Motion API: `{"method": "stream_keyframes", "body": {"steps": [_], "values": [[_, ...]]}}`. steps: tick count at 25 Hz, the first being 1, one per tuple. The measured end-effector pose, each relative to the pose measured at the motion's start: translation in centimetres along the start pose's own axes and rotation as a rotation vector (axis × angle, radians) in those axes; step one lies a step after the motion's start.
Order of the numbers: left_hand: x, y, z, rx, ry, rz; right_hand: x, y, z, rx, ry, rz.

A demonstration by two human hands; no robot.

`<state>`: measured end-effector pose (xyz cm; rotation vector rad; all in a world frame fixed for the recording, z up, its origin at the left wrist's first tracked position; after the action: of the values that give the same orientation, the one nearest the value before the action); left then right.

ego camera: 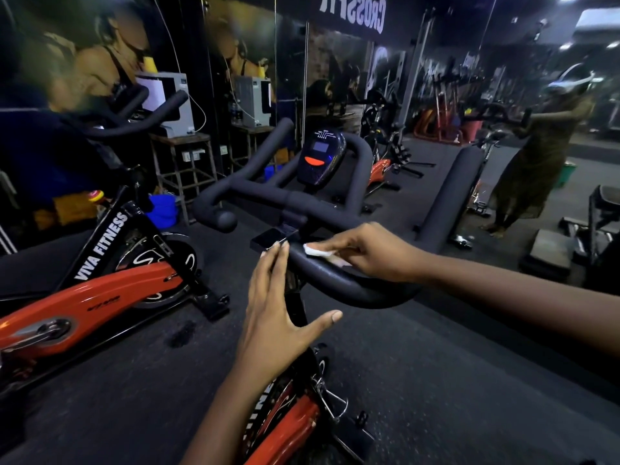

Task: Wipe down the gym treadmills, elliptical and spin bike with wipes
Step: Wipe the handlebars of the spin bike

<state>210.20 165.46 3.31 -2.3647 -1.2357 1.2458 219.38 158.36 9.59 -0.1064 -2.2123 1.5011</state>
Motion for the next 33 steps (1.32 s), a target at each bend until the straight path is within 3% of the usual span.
{"method": "stream_keyframes", "body": {"steps": [4, 8, 17, 23, 26, 30, 33], "values": [[-2.9, 0.9, -1.8, 0.020, 0.232, -0.167, 0.2, -0.4, 4.2, 0.070, -0.142, 0.080], [-3.3, 2.9, -3.4, 0.104, 0.353, -0.303, -0.2, -2.2, 7.5, 0.131, -0.246, 0.220], [-2.6, 3.6, -3.3, 0.121, 0.380, -0.413, 0.5, 0.0, 9.2, -0.019, -0.254, 0.291], [-3.1, 3.4, -3.4, 0.140, 0.370, -0.420, -2.5, -2.4, 12.6, 0.002, -0.281, 0.455], [-5.3, 3.9, -5.5, 0.176, 0.392, -0.352, -5.5, -4.4, 13.0, -0.069, -0.204, 0.498], [-7.1, 8.2, -7.6, 0.386, 0.423, -0.443, -10.4, -10.4, 11.5, -0.496, 0.140, 0.557], [-6.3, 9.7, -7.7, 0.435, 0.411, -0.553, -11.3, -8.9, 11.4, -0.629, 0.330, 0.519]]}}
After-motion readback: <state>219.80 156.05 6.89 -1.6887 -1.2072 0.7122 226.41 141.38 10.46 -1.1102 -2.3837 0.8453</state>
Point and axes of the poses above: each hand's wrist, its own z-axis away from the middle knuckle, its own y-axis out of the palm, x = y × z, the point moved 10 cm from there along -z, towards the middle knuckle, and after that the axes turned 8 degrees about y, right-handed, at the moved point
